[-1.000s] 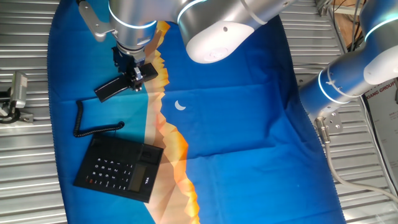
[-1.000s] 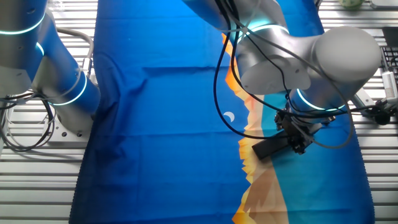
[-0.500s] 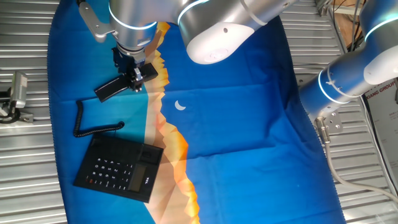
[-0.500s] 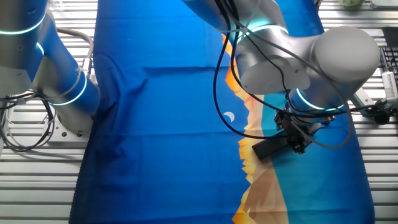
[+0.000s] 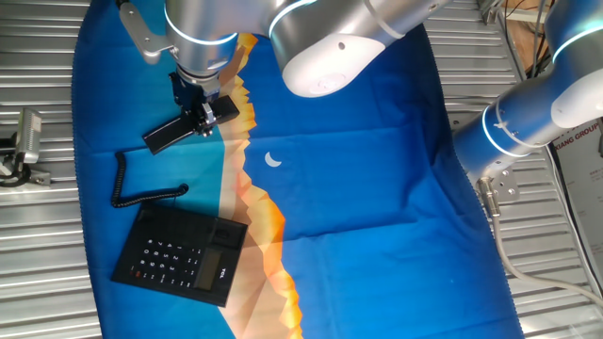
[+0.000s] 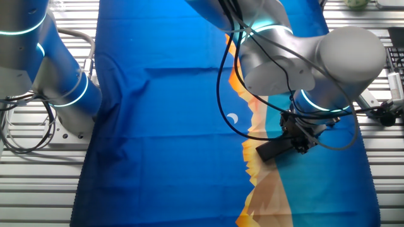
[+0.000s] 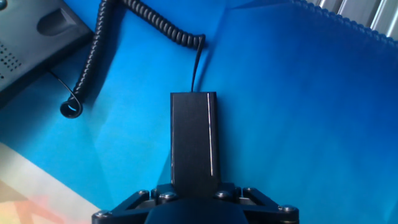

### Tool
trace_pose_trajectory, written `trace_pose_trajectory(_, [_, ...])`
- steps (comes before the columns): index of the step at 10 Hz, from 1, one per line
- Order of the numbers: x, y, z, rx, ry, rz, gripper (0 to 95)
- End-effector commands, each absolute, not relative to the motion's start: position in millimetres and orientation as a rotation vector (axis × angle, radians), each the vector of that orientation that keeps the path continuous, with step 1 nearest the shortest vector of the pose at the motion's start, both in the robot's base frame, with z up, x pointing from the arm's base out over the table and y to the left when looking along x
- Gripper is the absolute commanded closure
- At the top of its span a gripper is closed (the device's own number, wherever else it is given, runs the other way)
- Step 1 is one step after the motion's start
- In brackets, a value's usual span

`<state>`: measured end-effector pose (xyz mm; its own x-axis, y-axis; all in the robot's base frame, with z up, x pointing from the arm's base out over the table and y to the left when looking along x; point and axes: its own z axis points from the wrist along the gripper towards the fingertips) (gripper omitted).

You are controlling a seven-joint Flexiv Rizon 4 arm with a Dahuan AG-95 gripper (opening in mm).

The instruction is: Place the handset of the telephone on the corresponding phone cradle

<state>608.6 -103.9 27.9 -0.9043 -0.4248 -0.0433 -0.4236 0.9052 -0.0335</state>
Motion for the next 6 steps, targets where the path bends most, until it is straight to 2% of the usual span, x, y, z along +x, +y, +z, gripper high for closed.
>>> trace_pose_trajectory(1, [609.0,-104.1,27.5,-0.656,3.025,-0.027,95.0])
trace_pose_trajectory(6, [608.9,-104.0,27.8,-0.646,3.031,-0.021,95.0])
